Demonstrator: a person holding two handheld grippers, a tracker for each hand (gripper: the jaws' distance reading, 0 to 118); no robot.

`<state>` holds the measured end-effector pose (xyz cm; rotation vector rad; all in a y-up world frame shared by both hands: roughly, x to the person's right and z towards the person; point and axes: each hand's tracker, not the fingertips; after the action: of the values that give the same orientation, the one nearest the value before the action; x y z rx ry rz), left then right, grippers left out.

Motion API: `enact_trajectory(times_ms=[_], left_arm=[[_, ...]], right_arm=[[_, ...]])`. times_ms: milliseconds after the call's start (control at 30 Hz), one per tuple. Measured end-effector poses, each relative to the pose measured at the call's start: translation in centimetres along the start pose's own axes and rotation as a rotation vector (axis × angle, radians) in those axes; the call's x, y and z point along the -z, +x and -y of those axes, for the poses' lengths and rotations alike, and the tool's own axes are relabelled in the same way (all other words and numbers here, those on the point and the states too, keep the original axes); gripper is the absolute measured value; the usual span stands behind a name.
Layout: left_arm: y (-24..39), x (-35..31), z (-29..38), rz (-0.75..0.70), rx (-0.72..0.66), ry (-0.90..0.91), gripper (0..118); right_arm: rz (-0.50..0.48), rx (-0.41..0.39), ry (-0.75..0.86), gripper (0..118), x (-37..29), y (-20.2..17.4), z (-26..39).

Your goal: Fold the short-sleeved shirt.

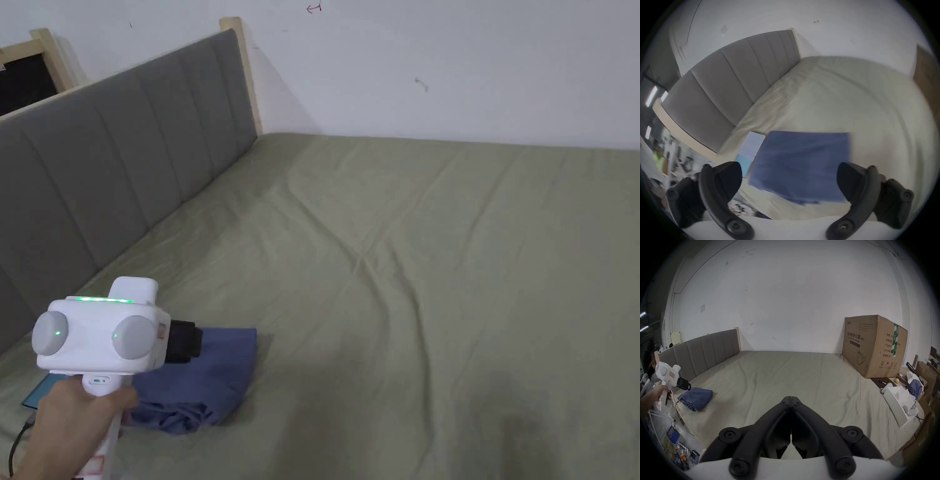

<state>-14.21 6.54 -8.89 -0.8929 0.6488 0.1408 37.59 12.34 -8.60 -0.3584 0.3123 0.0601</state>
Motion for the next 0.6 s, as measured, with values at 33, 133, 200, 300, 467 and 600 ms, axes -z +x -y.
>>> enact_trajectory(times_ms=[33,133,200,300,467,600], left_arm=[[0.7,-1.6,0.4,0.053,-0.002,0.030,103],[3.9,-6.6,1.6,0.085,-0.016,0.120,3],[7.1,-9.6,2.9,0.133,0.019,0.193,3],[11.7,-14.4,5.5,0.236,0.053,0.312,0],[18.5,-22.3,8.1,0.265,0.082,0.521,0],[23.1,-27.8,9.2,0.269,0.096,0.657,0]], right_arm=[[-0.007,0.004,0.001,0,-0.2,0.2,-0.1],[-0.022,0.010,0.019,0,-1.3,1.0,-0.5],[-0.034,0.011,0.029,0,-2.0,1.8,-0.8],[-0.030,-0.006,0.044,0,-3.2,3.2,-1.1],[-0.071,0.021,0.074,0,-4.4,6.1,-2.9],[-0.056,0.039,0.125,0,-5.1,8.7,-4.6]])
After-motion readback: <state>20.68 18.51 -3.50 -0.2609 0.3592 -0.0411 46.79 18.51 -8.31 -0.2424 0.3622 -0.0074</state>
